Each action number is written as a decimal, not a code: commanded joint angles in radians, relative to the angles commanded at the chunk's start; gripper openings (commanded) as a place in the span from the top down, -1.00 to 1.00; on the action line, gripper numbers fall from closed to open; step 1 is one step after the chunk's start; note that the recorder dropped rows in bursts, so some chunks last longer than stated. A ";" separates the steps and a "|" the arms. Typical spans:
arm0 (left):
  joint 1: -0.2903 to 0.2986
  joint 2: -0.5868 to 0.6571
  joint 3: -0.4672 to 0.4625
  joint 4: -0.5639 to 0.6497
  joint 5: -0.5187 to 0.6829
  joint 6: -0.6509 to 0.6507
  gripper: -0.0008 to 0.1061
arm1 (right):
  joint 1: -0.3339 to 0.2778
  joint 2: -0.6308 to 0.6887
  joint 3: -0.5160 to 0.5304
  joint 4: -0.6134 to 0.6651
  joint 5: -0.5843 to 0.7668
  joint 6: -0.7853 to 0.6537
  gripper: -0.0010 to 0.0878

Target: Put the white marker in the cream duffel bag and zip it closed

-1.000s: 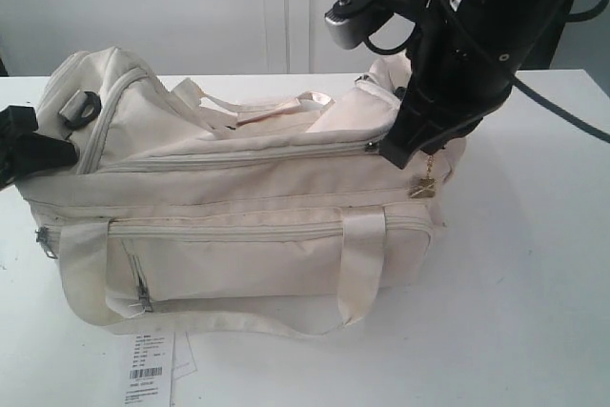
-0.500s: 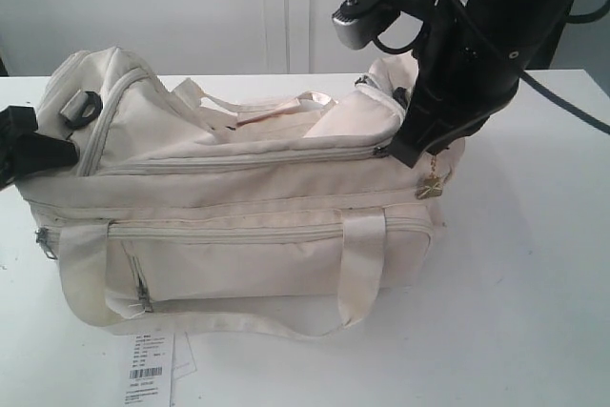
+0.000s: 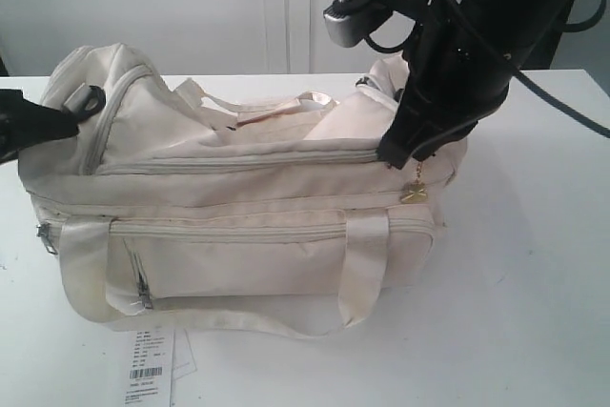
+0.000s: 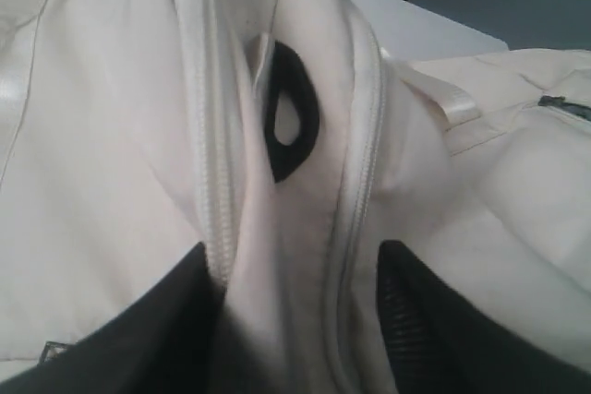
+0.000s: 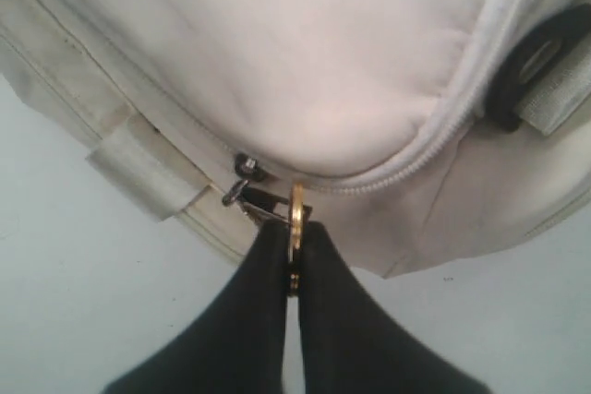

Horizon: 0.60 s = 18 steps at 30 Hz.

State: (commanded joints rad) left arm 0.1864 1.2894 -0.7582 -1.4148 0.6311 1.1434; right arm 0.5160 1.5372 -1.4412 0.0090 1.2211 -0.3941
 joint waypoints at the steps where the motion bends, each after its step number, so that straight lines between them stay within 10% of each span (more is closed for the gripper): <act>1: 0.000 -0.024 0.000 -0.004 0.017 0.017 -0.06 | 0.000 0.000 0.000 0.000 0.000 -0.006 0.98; 10: -0.058 -0.133 0.000 -0.244 0.495 0.433 -0.02 | 0.000 0.000 0.001 0.016 -0.030 -0.014 0.98; 18: -0.367 -0.120 -0.005 -0.039 0.259 0.510 -0.02 | 0.000 0.000 0.049 0.047 -0.058 -0.046 0.98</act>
State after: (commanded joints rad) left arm -0.1804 1.1694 -0.7632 -1.4538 0.8898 1.6534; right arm 0.5160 1.5372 -1.3920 0.0560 1.1632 -0.4402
